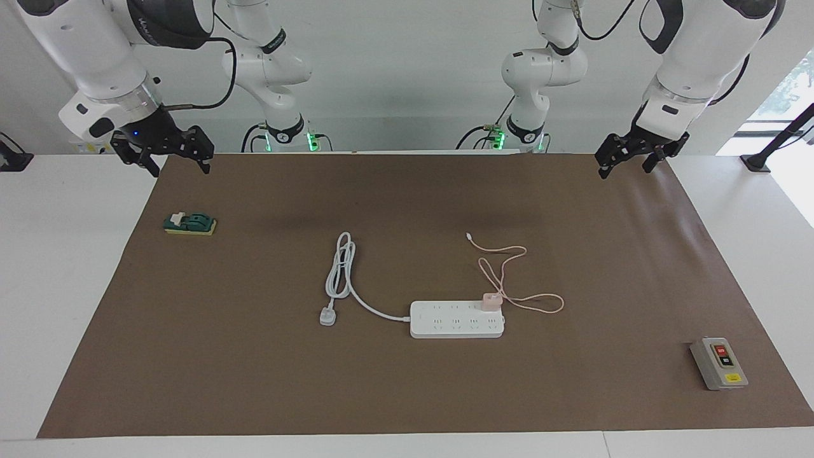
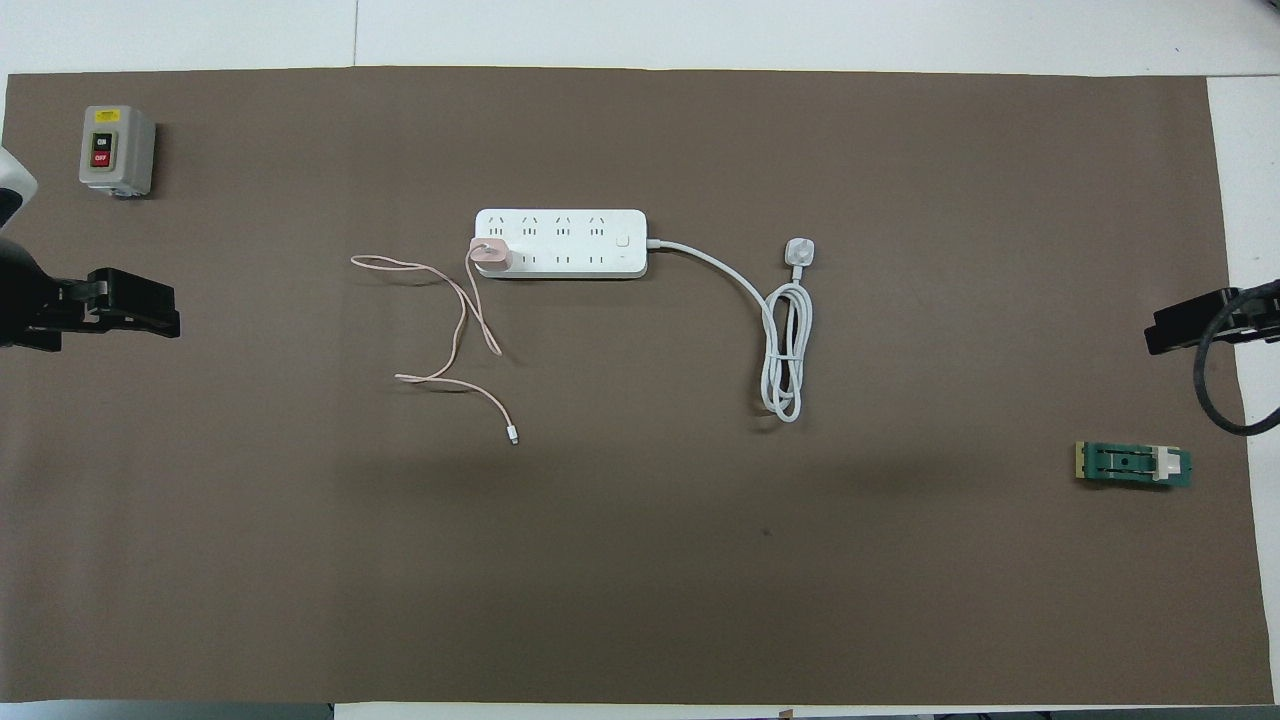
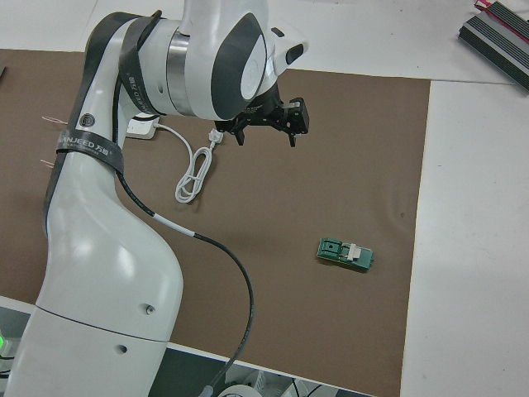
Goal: Plug charger into power strip
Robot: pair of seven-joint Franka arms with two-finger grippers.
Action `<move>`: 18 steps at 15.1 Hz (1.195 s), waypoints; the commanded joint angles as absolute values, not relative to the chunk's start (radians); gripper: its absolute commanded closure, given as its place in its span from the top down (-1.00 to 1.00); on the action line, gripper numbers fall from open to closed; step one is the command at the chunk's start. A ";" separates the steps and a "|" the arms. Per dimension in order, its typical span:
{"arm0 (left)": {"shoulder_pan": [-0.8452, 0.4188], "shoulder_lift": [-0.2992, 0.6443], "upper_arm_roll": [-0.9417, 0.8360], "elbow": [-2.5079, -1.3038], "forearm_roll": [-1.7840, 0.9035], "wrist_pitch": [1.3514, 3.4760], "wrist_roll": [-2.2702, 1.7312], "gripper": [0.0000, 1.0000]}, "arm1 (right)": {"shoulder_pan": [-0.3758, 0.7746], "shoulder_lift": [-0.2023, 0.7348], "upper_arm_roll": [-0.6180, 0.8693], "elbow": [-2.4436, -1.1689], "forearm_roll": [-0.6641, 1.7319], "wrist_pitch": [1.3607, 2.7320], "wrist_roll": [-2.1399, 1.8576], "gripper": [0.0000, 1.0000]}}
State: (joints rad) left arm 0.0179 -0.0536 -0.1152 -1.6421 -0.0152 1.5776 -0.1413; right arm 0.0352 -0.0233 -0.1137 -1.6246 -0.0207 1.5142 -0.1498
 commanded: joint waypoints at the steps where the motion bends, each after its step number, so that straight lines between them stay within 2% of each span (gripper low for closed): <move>1: 0.015 -0.052 -0.107 -1.640 -0.041 1.583 -0.124 1.00 | 0.038 -0.044 -0.114 -1.647 -0.034 1.513 -0.147 1.00; 18: 0.015 -0.044 -0.109 -1.597 -0.029 1.539 -0.123 1.00 | 0.038 -0.044 -0.114 -1.647 -0.034 1.513 -0.147 1.00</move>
